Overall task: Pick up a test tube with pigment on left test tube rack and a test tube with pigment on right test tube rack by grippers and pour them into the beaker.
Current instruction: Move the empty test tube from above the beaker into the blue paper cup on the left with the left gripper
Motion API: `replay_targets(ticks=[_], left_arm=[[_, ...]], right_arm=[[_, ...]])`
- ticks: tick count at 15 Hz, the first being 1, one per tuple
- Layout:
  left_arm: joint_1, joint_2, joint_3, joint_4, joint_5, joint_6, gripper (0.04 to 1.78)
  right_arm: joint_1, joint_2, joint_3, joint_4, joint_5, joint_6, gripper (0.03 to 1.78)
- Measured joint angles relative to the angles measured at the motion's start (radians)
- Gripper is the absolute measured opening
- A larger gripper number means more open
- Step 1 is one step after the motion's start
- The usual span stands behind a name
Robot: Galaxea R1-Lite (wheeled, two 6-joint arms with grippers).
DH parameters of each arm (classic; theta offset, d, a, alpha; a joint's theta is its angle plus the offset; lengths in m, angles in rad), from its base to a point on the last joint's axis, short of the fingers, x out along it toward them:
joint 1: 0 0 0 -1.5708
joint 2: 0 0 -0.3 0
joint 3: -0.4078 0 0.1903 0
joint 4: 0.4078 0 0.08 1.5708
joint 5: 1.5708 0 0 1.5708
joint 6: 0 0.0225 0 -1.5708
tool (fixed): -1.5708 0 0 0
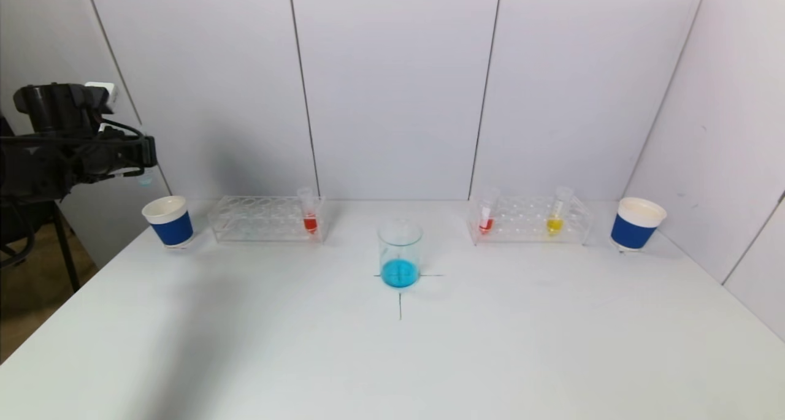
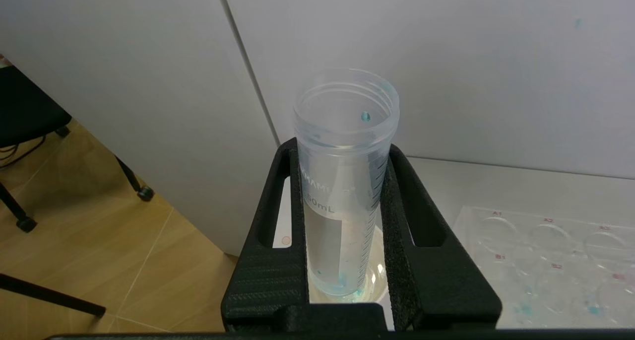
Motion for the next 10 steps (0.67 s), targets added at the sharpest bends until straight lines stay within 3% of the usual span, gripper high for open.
replay_targets(ticks=[4, 10], left_arm=[[0.019, 0.066, 0.022, -0.092, -0.008, 0.001, 0.45], [0.021, 0.124, 0.020, -0.098, -0.012, -0.006, 0.45]], right_arm=[[0.000, 0.000, 0.000, 0.000, 0.000, 0.000, 1.77], [0.000, 0.000, 0.000, 0.000, 0.000, 0.000, 1.77]])
